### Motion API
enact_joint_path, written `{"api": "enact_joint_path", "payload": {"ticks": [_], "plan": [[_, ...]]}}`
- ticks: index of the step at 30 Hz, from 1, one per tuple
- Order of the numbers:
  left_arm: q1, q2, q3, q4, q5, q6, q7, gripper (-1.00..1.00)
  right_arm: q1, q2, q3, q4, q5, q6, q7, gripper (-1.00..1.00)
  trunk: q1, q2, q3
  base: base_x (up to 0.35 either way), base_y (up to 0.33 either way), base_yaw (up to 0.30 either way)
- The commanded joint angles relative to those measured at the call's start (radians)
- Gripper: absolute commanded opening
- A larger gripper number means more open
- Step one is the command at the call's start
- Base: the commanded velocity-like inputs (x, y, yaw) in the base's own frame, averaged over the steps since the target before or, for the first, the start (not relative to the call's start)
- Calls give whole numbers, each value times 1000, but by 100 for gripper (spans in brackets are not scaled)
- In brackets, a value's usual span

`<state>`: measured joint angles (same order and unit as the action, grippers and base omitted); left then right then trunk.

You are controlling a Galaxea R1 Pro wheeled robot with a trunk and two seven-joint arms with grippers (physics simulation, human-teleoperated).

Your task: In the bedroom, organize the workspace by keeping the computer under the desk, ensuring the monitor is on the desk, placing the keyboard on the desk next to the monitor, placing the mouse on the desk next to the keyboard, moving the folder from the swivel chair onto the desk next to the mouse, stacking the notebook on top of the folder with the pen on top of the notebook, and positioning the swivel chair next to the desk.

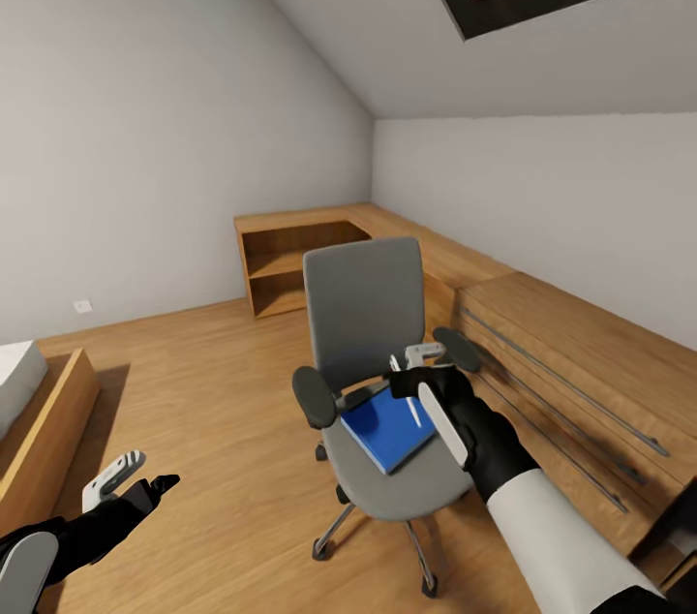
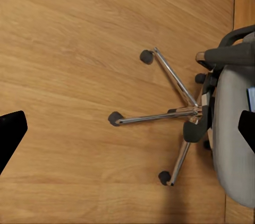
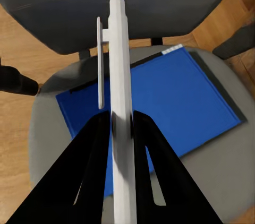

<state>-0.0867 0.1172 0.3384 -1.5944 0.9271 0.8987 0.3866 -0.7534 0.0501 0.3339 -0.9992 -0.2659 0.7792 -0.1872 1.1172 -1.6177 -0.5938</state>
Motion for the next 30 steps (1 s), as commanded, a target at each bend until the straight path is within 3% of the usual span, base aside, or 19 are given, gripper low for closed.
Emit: {"api": "enact_joint_path", "payload": {"ticks": [1,12,24,25,27,28,30], "plan": [[-1,0,1,-1,10,3,9,100,14,-1,-6,-33,-12,10,-13,-100,-4,7,2,0,0,0],[-1,2,2,5,9,2,10,100,51,-2,-13,-121,-13,50,-44,-100,-46,84,37,0,0,0],[-1,-9,1,149,-73,-4,7,100,73,2,-14,-213,-13,123,-47,-100,-92,168,74,0,0,0],[-1,-9,1,237,-120,-30,5,100,95,0,-15,-272,-13,126,-47,-100,-96,175,77,0,0,0],[-1,-10,0,318,-179,-77,2,100,116,-1,-16,-315,-12,127,-48,-100,-104,189,84,0,0,0],[-1,-11,-26,491,-321,-227,-73,100,141,-1,-16,-376,-12,127,-50,-100,-108,196,87,0,0,0],[-1,-11,-32,529,-346,-260,-106,100,142,-1,-16,-380,-12,126,-50,-100,-115,210,93,0,0,0]]}}
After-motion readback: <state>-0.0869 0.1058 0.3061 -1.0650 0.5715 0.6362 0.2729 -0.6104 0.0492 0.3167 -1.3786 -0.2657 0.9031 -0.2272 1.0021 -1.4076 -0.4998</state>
